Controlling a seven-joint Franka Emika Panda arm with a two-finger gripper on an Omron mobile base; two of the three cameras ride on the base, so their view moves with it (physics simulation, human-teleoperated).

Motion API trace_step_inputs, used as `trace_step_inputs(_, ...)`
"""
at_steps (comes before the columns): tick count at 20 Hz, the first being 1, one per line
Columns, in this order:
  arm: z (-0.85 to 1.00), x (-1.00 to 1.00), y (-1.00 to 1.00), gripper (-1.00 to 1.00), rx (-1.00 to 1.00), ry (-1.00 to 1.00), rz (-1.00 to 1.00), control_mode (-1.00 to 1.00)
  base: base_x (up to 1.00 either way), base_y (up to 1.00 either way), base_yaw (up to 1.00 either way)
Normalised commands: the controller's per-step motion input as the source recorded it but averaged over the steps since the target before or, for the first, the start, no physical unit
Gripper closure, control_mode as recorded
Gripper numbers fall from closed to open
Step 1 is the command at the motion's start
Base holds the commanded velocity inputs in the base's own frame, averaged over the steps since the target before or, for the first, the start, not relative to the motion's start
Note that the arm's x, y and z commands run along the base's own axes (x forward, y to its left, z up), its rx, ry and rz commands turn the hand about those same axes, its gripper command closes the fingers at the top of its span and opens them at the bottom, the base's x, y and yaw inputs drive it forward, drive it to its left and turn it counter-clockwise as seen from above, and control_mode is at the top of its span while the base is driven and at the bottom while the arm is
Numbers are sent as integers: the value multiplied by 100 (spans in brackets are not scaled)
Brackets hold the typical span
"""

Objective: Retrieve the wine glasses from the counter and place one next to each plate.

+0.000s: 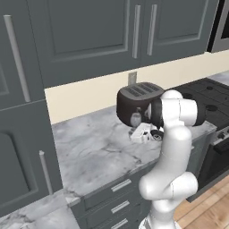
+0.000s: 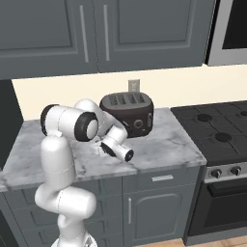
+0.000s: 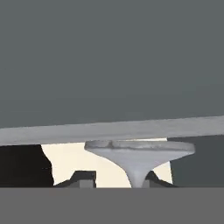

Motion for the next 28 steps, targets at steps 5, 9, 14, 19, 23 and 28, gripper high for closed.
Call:
trace_step_inputs(5,7,0,40,100,-4,-26,0,-100,0,0,0)
trace_step_inputs(9,59,-29,16,100,-1,-39,0,-100,0,0,0)
trace_step_inputs(14,100,-47,1,100,0,-38,0,-100,0,0,0)
trace_step_inputs(19,98,-32,-24,100,2,-20,-2,-100,0,0,0)
trace_step_inputs(23,100,-3,-91,100,-9,3,-30,-100,0,0,0)
trace_step_inputs(28,99,-23,-100,100,-6,10,-34,-100,0,0,0)
